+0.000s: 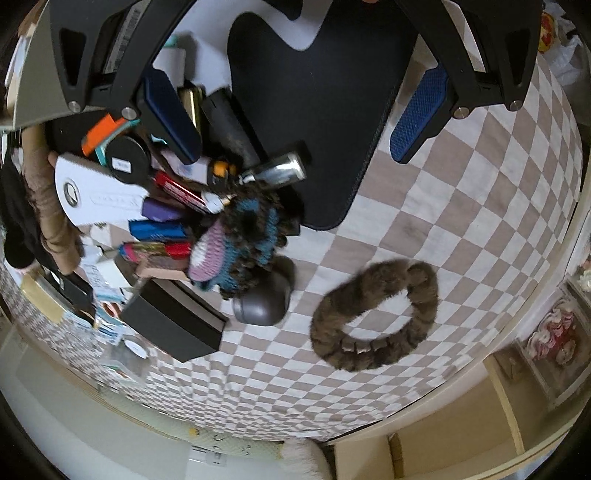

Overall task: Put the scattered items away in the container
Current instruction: 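Lower the left gripper onto the blue knitted toy while the right lowers onto the white packet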

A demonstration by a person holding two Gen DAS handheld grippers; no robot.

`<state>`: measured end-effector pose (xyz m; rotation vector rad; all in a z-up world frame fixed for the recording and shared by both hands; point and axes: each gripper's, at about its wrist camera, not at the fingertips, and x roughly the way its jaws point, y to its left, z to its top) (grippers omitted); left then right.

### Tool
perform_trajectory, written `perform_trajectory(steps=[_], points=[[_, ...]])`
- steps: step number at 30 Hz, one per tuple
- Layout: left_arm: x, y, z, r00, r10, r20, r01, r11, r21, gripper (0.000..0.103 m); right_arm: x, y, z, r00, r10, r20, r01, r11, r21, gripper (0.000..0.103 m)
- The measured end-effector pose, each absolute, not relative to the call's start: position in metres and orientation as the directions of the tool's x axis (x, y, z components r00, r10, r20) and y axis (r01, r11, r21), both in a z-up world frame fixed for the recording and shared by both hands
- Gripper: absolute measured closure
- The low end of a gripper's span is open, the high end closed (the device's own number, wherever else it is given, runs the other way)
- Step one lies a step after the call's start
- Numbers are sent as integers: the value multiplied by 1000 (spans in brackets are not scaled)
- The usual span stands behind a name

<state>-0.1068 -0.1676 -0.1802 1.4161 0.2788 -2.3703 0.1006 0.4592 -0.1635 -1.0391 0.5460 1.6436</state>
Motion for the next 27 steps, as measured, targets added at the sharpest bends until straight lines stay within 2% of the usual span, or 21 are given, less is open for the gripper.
perform_trajectory(steps=[13, 21, 25, 26, 27], points=[[-133, -179, -179, -444, -140, -885, 415, -907, -65, 0, 94, 463, -165, -22, 543, -839, -945, -286, -160, 31], [-163, -160, -181, -441, -128, -888, 362, -931, -45, 0, 92, 465, -164, -17, 538, -843, -952, -266, -150, 31], [-173, -152, -190, -396, -170, -902, 346, -938, 25, 2, 90, 465, -165, -13, 533, -846, -949, -272, -157, 31], [-175, -152, -193, -386, -181, -904, 345, -938, 41, 4, 90, 465, -165, -12, 532, -847, -949, -273, -157, 31], [-175, -153, -195, -375, -185, -908, 344, -938, 49, 12, 89, 465, -164, -13, 531, -847, -949, -273, -157, 31]])
